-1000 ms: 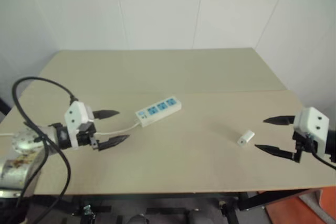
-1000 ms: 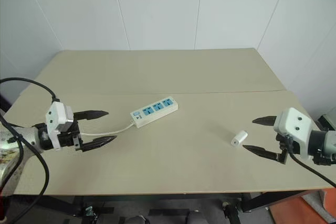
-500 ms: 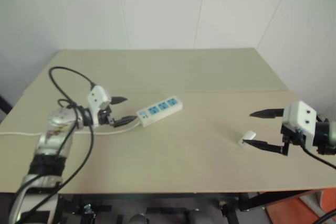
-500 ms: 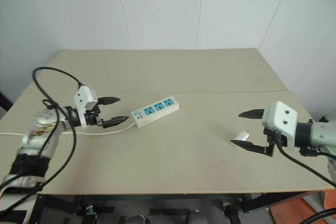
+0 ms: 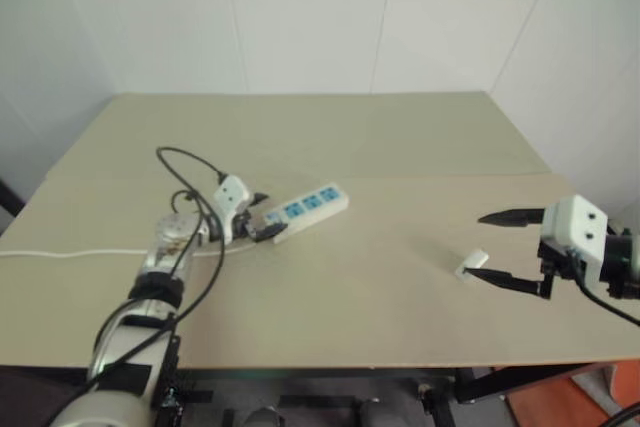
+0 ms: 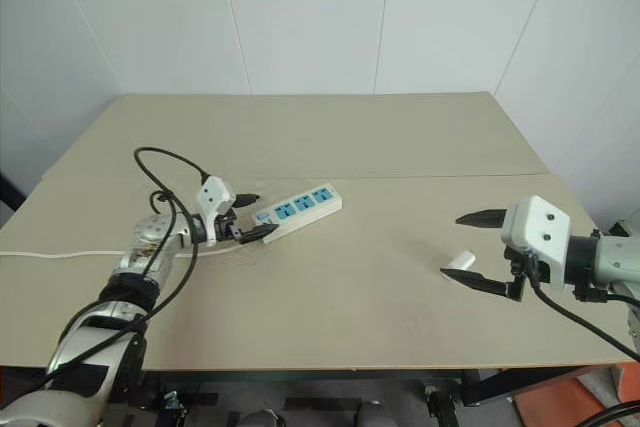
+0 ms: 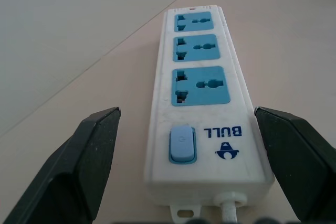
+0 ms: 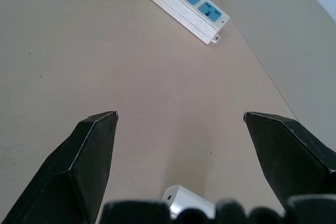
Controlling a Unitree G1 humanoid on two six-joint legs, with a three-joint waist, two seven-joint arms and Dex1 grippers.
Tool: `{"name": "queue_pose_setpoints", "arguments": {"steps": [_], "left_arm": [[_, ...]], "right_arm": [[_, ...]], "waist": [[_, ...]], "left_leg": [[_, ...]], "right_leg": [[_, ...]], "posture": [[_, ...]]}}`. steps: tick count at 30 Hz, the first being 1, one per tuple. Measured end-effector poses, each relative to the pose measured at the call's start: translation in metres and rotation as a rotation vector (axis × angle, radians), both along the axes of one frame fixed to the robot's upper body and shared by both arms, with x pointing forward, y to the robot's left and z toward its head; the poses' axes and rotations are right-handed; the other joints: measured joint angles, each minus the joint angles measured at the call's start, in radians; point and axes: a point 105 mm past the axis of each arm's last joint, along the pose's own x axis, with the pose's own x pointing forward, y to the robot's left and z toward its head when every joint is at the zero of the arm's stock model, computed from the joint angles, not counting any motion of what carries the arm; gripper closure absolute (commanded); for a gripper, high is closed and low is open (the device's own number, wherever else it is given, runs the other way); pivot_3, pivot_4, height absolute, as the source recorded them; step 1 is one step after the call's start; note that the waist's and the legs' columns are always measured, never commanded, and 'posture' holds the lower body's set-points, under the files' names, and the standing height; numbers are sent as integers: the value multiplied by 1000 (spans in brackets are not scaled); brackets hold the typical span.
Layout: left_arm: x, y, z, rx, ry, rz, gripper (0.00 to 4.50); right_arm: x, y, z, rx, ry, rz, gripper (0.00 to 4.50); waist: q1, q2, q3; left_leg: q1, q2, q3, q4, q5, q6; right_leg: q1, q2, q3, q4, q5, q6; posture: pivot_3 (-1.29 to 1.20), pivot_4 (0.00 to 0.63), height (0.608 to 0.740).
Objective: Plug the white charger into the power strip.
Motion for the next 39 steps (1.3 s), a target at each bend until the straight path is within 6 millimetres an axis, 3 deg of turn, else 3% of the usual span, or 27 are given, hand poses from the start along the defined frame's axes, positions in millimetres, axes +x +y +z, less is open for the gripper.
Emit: {"name": "queue_pose_setpoints", "arguments": {"steps": [10,21,26,35,39], "left_arm": [[-1,-11,-16,-75,32,-1,33],[-2,-11,-25,-85,35,17,33],[-2,-9,-30,-85,46,23,1190],[-5,-12,-32,-83,58,-9,1213],[-15,-27,-31,-76,56,-123,1213]], "right_arm": [[-1,0,-2,-2,6,-2,0],[-4,3,-1,-8,7,8,0],[-6,6,-1,-3,14,15,0],[-8,7,-2,14,19,19,0],[-8,6,-1,17,17,16,0]], "waist": [[11,0,0],[11,0,-3],[11,0,-7],[13,0,-7],[18,0,-7]], "left_leg": [[0,0,0,1,0,0],[1,0,0,1,0,0],[3,0,0,1,0,0],[9,0,-1,1,-1,1],[8,-1,-1,1,-1,1]], "right_leg": [[0,0,0,0,0,0],[1,0,0,0,0,0],[4,0,0,0,0,0],[12,0,0,-2,0,1],[12,0,-1,-3,0,1]], "posture": [[0,150,740],[0,150,740],[0,150,740],[0,150,740],[0,150,740]]}}
